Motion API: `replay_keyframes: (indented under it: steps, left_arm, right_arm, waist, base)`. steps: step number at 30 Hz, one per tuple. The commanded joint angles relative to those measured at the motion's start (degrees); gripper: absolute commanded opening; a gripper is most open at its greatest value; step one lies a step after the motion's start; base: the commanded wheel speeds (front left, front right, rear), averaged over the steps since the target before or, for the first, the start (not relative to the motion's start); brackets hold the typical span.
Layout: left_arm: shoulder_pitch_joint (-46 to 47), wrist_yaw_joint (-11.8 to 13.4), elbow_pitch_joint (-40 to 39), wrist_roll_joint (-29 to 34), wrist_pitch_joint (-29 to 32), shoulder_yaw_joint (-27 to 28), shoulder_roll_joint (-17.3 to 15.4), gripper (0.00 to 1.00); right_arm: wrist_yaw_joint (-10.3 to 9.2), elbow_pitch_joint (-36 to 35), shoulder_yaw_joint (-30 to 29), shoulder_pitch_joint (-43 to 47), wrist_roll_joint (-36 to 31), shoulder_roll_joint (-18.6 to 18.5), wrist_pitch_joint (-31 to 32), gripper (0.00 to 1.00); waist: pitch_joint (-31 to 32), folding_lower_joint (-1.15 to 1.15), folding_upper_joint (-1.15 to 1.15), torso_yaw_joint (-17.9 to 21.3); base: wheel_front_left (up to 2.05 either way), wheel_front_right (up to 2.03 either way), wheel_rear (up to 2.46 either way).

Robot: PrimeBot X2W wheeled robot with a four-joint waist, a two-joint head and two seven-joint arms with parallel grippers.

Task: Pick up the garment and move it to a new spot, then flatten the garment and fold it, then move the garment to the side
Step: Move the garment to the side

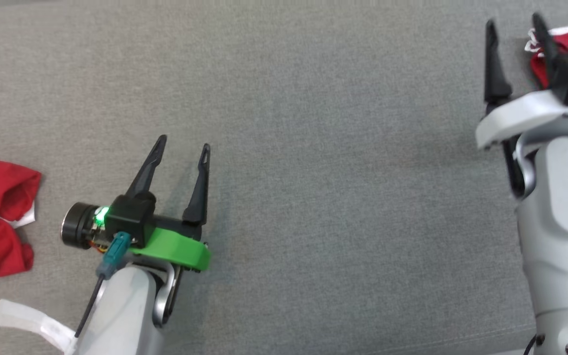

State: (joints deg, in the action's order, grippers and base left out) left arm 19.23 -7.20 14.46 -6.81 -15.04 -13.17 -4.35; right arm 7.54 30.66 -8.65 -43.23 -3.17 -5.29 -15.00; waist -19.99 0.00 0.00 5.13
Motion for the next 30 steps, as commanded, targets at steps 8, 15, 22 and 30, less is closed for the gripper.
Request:
replay_keyframes:
  steps: [8, 15, 22, 30]
  left_arm:
    - [-4.7, 1.1, 2.8, 1.0, -0.2, 5.6, 0.8, 1.0]
    - [-9.4, 1.6, 4.1, 1.2, -0.2, 9.4, 1.1, 1.0]
    - [-13.4, 2.2, 4.3, 1.6, -0.2, 11.3, 1.3, 1.0]
    - [-17.3, 3.2, 3.6, 0.3, -0.2, 11.5, 1.4, 1.0]
  right_arm:
    - [-0.1, -1.7, 1.4, 12.0, 3.0, 1.7, -0.2, 1.0]
    - [-0.1, -2.9, 2.4, 20.0, 4.1, 2.2, -0.3, 1.0]
    - [-0.1, -4.0, 3.9, 24.9, 6.5, 2.3, -0.3, 1.0]
    - [-0.1, -4.7, 5.5, 28.7, 9.2, 2.3, -0.3, 1.0]
  waist:
    - [7.4, 0.0, 0.0, -2.6]
    - [12.0, 0.0, 0.0, -3.1]
    - [15.7, 0.0, 0.0, -3.5]
    - [18.2, 0.0, 0.0, -3.7]
  base:
    - [0.0, 0.0, 0.0]
    - [0.0, 0.0, 0.0]
    - [0.0, 0.0, 0.0]
    - [0.0, 0.0, 0.0]
